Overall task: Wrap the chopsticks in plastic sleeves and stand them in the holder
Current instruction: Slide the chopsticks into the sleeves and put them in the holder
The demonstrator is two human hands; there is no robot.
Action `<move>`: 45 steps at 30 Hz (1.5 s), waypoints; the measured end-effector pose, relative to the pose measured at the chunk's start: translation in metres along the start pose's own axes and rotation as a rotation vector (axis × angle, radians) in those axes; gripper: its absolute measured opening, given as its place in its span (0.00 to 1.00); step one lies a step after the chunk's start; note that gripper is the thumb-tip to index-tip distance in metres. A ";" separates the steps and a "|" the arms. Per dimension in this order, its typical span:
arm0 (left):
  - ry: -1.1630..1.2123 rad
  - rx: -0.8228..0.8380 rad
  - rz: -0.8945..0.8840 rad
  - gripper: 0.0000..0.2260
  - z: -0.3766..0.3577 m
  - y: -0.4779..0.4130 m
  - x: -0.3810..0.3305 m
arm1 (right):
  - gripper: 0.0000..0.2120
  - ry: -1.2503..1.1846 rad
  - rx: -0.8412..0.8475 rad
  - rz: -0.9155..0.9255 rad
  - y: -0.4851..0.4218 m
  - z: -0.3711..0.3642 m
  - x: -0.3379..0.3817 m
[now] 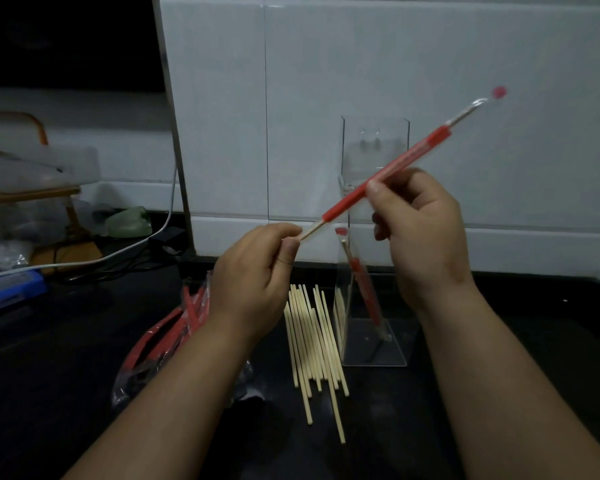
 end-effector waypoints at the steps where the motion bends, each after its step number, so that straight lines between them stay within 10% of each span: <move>1: -0.011 -0.012 0.007 0.18 0.002 0.000 0.001 | 0.04 -0.064 -0.055 -0.011 -0.002 0.007 0.000; 6: -0.101 0.008 0.075 0.15 0.004 0.001 0.011 | 0.03 -0.353 -0.333 0.048 0.001 0.036 0.004; 11: -0.277 0.108 0.268 0.09 0.007 0.004 0.039 | 0.05 -0.127 -0.459 0.056 0.002 0.043 0.003; 20: -0.374 0.221 0.372 0.10 0.005 0.009 0.055 | 0.05 0.471 -0.287 0.043 0.000 0.015 -0.009; 33: -0.485 0.562 0.574 0.08 0.002 0.026 0.082 | 0.04 0.431 -0.298 0.170 0.003 0.011 -0.005; 45: -0.494 0.788 0.594 0.14 -0.014 0.038 0.083 | 0.06 0.298 -0.160 0.753 0.050 -0.018 0.031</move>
Point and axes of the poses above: each hand's wrist, its own y-axis away from the middle knuckle, its own z-axis out of the back of the hand, x = y × z, the point moved 7 cm from there along -y, towards the middle knuckle, and after that the axes turned 11 degrees about -z, right-handed, at the moved point
